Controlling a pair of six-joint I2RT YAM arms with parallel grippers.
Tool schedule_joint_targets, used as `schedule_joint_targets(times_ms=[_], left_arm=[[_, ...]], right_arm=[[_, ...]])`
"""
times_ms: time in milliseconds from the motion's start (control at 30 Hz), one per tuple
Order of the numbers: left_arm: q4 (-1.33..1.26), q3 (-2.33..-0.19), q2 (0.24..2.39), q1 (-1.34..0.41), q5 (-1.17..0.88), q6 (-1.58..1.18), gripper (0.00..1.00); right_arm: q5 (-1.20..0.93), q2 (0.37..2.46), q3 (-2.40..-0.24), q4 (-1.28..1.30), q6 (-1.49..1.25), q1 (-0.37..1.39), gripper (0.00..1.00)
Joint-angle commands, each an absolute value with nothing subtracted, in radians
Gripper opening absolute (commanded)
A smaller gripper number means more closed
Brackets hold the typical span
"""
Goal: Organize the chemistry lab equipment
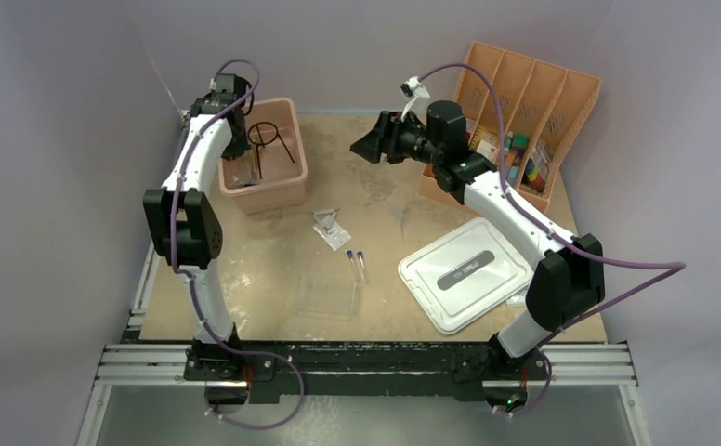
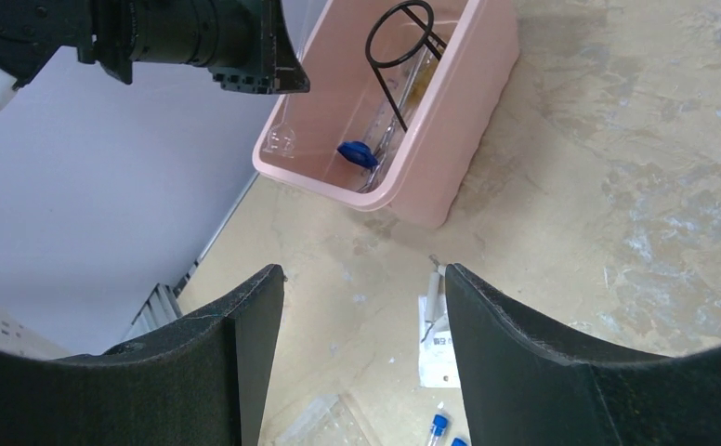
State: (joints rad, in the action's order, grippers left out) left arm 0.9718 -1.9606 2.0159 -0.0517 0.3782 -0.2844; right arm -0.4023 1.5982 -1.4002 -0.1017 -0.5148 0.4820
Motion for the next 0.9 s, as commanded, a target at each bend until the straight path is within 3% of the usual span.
schedule_joint_targets(times_ms=[0, 867], left_arm=[[0.929, -2.016, 2.065, -0.038, 0.355, -0.255, 0.0], [0.813, -1.955, 2.183, -0.037, 0.369, -0.198, 0.01]], right_arm=[[-0.38, 1.602, -1.431, -0.103, -0.48, 0.478, 0.66], [-0.377, 1.659, -1.479, -0.098, -0.462, 0.463, 0.66]])
